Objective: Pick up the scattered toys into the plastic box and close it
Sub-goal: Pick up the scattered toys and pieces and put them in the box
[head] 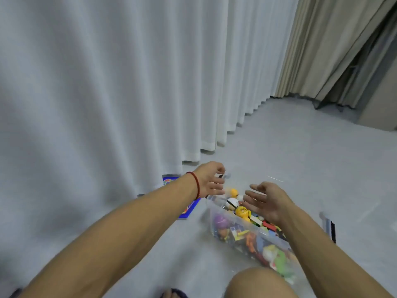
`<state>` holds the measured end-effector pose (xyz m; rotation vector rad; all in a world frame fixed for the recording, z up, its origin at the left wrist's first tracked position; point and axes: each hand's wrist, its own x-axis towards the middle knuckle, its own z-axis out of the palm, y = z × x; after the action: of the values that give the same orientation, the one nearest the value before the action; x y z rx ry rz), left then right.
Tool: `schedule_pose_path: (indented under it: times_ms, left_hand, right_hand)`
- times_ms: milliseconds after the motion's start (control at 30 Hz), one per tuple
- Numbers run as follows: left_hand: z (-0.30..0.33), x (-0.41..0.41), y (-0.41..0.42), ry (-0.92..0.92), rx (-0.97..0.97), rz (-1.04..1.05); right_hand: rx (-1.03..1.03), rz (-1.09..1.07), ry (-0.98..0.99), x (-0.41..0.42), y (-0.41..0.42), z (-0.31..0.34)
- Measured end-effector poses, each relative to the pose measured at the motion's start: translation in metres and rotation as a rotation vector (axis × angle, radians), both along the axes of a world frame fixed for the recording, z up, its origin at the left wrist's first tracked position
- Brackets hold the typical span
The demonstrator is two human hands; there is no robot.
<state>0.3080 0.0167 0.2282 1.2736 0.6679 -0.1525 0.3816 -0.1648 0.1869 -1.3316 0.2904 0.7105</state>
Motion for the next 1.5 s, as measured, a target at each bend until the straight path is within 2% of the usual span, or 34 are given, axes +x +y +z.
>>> schedule_pose_path:
  times_ms: [167,367,500,600,767,867,900,1000,1067,1167,1267,1400,1500]
  left_hand:
    - [-0.013,-0.096,0.084,0.122,0.206,0.154]
    - [-0.046,-0.217,0.166,0.212,0.227,0.358]
    - [-0.091,-0.276,0.217,0.287,0.278,0.508]
    - [-0.131,-0.313,0.254,0.407,0.494,0.481]
    - [-0.211,-0.366,0.294,0.582,0.827,0.234]
    - [-0.249,-0.397,0.315,0.819,1.301,0.050]
    - [-0.258,-0.406,0.317,0.870,1.405,0.010]
    - [-0.283,-0.412,0.308,0.869,1.593,-0.031]
    - [-0.304,-0.409,0.297,0.842,1.572,-0.060]
    - [-0.333,-0.405,0.285,0.747,1.398,-0.066]
    - [-0.347,-0.408,0.288,0.763,1.319,-0.033]
    - [-0.348,-0.419,0.305,0.706,1.287,0.087]
    - [-0.344,-0.419,0.315,0.777,1.259,0.017]
  right_hand:
    - [-0.193,0.525,-0.147,-0.054,0.093,-0.002]
    - [-0.378,1.010,-0.305,-0.113,0.211,-0.028]
    - [-0.525,1.287,-0.569,-0.154,0.291,-0.060]
    - [-0.601,1.510,-0.803,-0.184,0.339,-0.095]
    - [-0.691,1.763,-1.099,-0.220,0.396,-0.176]
    - [-0.682,1.850,-1.178,-0.235,0.415,-0.224]
    - [-0.676,1.864,-1.236,-0.241,0.418,-0.238]
    - [-0.667,1.859,-1.503,-0.263,0.427,-0.273]
    - [-0.624,1.800,-1.577,-0.277,0.438,-0.292]
    - [-0.639,1.734,-1.568,-0.291,0.447,-0.308]
    - [-0.665,1.705,-1.627,-0.296,0.449,-0.319]
    - [-0.625,1.656,-1.563,-0.295,0.455,-0.325]
    - [-0.637,1.676,-1.505,-0.295,0.460,-0.329]
